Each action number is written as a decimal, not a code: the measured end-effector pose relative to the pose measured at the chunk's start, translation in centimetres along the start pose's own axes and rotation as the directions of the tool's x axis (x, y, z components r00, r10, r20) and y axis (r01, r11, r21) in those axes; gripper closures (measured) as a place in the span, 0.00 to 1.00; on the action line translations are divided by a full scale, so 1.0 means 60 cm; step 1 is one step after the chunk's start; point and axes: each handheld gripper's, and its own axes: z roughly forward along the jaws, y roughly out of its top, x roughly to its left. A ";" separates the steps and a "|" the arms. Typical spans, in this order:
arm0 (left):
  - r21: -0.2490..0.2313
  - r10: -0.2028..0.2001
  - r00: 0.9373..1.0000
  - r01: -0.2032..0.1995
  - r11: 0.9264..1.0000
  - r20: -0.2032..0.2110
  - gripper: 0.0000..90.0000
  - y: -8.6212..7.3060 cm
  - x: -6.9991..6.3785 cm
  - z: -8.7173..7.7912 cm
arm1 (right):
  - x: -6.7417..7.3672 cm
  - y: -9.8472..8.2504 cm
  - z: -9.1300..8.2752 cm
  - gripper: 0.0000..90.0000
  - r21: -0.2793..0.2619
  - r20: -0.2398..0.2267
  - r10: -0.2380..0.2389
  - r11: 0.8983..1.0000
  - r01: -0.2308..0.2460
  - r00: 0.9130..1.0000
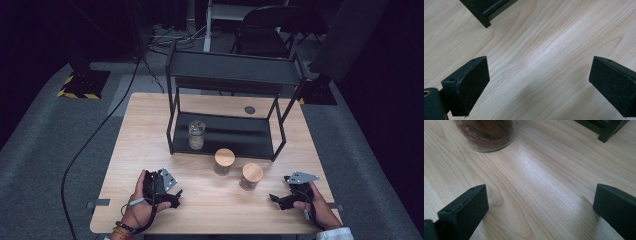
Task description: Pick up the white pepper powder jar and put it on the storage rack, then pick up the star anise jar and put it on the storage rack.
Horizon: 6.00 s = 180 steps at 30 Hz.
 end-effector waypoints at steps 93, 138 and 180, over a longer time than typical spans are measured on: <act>0.005 -0.210 0.968 0.211 0.977 0.139 0.00 -0.070 0.046 0.003 | 0.012 0.014 -0.016 0.03 0.078 -0.005 -0.043 0.996 0.043 0.999; 0.004 -0.207 0.968 0.208 0.978 0.142 0.00 -0.070 0.046 0.003 | 0.076 0.116 -0.077 0.02 -0.039 -0.090 -0.183 0.983 0.180 0.979; 0.004 -0.207 0.968 0.208 0.978 0.142 0.00 -0.070 0.046 0.003 | 0.102 0.233 -0.033 0.02 -0.032 -0.125 -0.229 0.973 0.227 0.965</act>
